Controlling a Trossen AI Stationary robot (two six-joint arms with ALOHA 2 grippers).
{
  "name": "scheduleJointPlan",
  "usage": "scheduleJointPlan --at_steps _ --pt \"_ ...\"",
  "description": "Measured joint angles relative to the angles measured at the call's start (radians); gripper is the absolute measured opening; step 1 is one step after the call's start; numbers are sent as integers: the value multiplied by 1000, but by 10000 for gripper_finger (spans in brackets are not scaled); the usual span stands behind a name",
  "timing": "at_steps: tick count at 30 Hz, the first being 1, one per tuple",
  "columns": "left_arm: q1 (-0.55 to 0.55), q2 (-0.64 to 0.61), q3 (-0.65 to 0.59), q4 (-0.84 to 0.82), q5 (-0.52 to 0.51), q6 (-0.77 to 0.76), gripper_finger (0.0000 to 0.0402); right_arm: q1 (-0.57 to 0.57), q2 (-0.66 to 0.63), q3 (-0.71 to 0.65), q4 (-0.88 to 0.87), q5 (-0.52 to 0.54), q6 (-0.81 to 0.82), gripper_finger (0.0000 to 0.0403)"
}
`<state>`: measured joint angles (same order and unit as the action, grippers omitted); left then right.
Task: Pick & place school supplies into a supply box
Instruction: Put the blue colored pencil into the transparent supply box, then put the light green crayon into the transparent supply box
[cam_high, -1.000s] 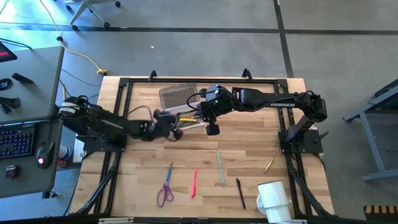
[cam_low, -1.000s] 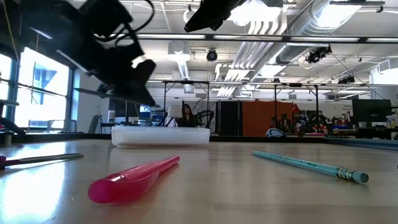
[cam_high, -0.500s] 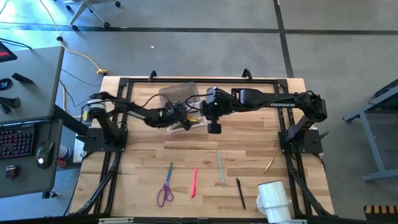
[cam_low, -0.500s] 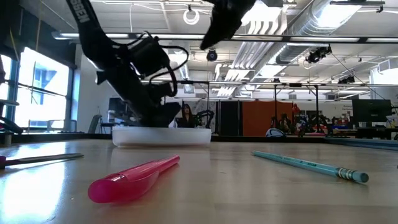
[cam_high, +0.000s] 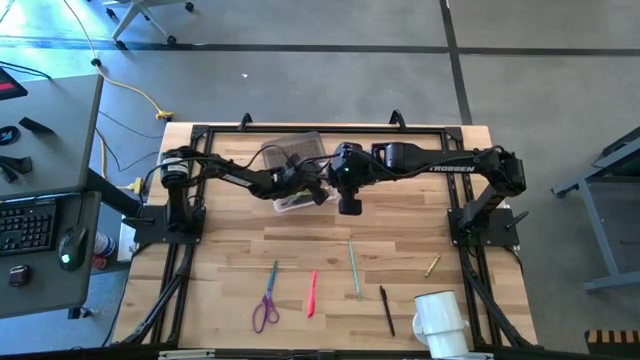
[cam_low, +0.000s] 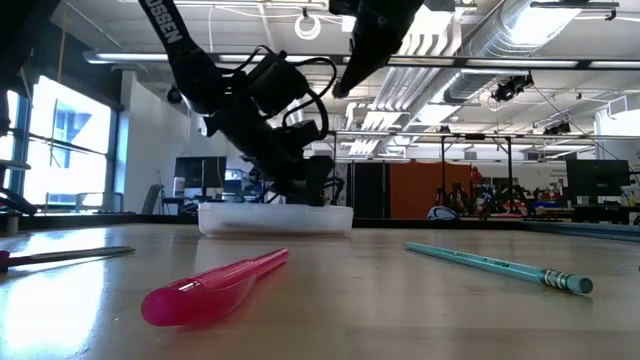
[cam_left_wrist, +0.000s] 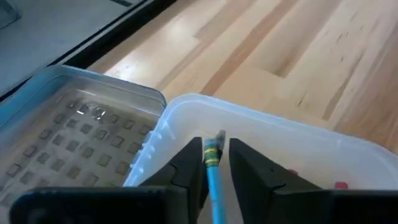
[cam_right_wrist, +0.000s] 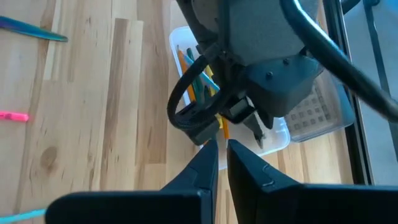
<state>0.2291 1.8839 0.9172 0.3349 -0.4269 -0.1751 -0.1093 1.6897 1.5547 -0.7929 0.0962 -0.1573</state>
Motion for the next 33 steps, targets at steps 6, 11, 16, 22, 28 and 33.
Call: scheduleJointPlan --at_steps 6,11,16,22,28,33 --pt "0 0 7 -15 1 19 151 1 0 0 -8 -10 0 20" --pt "0 -53 7 -96 20 0 152 7 0 0 -48 -38 25 19" --pt "0 -231 7 -327 77 -66 130 37 -17 0 -61 40 68 17" --pt "0 -513 7 -648 50 -69 94 79 -30 -110 -62 48 133 18" --pt "-3 -712 7 -854 51 -171 66 91 -113 -337 69 -99 241 20" --pt "-2 -790 6 -991 10 -250 44 100 -253 -446 51 -53 381 20"
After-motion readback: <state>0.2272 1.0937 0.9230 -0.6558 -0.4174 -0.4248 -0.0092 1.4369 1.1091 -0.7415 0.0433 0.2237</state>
